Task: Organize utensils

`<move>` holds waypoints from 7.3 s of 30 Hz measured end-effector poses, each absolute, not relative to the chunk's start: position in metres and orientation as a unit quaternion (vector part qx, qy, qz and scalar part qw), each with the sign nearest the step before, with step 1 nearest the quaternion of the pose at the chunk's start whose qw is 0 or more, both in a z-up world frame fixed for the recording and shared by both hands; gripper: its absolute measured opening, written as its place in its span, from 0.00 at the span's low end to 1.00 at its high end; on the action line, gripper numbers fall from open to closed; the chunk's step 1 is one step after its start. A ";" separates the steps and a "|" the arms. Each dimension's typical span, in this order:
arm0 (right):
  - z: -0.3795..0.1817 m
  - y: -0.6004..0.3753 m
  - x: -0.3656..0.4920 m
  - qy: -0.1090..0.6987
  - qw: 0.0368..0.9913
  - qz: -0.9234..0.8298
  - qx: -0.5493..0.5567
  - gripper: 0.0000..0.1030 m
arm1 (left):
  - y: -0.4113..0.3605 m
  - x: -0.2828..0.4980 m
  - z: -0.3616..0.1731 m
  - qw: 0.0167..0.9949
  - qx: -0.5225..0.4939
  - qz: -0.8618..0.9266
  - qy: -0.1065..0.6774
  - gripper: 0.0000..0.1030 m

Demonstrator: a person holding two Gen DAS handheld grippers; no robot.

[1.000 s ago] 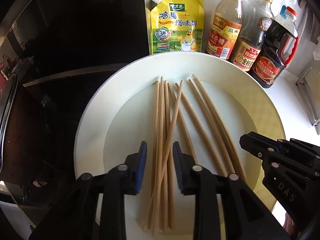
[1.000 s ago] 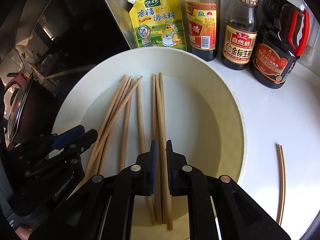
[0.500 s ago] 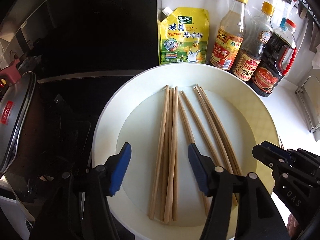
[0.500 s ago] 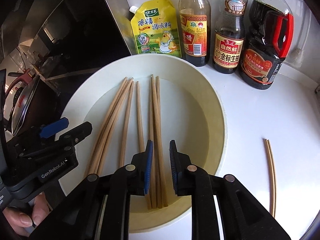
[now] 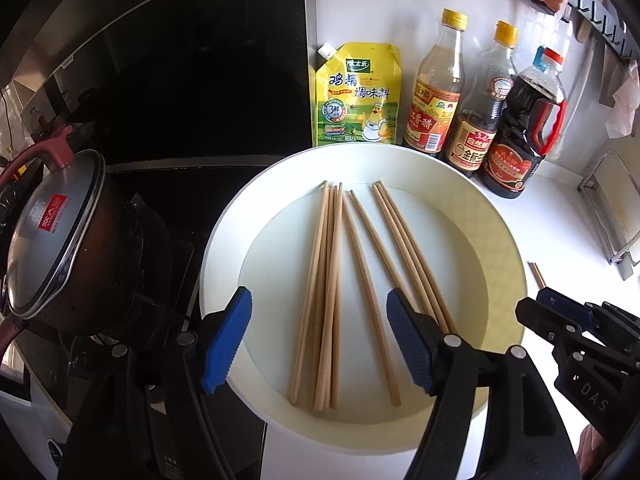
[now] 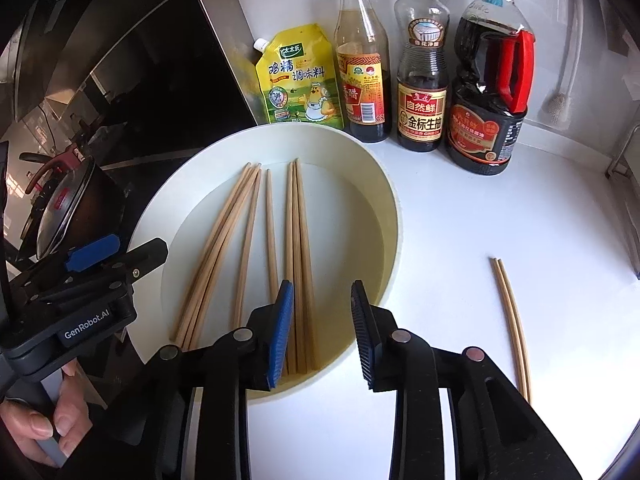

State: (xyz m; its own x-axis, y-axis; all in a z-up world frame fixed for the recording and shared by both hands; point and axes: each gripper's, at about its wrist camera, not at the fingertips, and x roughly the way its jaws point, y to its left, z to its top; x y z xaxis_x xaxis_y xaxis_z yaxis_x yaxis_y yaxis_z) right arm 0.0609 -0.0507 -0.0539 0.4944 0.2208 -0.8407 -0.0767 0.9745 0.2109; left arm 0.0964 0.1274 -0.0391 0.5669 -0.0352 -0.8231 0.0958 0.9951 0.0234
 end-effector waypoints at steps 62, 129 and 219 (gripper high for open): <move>-0.148 -0.223 -0.017 0.519 0.854 0.037 -0.019 0.47 | -0.069 0.015 -0.094 0.855 0.057 -0.111 0.503 0.80; -0.161 -0.297 -0.036 0.501 0.865 -0.024 0.019 0.14 | -0.167 0.034 -0.159 0.835 0.080 -0.126 0.530 0.73; -0.046 -0.028 0.076 0.503 0.853 0.118 0.073 0.35 | 0.143 0.113 -0.043 0.866 -0.006 -0.045 0.498 0.62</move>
State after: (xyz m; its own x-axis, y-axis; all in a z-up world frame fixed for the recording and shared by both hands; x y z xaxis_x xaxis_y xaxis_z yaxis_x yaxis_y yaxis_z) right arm 0.0761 -0.0275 -0.0460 0.4672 0.2744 -0.8405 -0.1270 0.9616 0.2434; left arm 0.1133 0.1426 -0.0428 0.4993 -0.0842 -0.8623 0.0718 0.9959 -0.0557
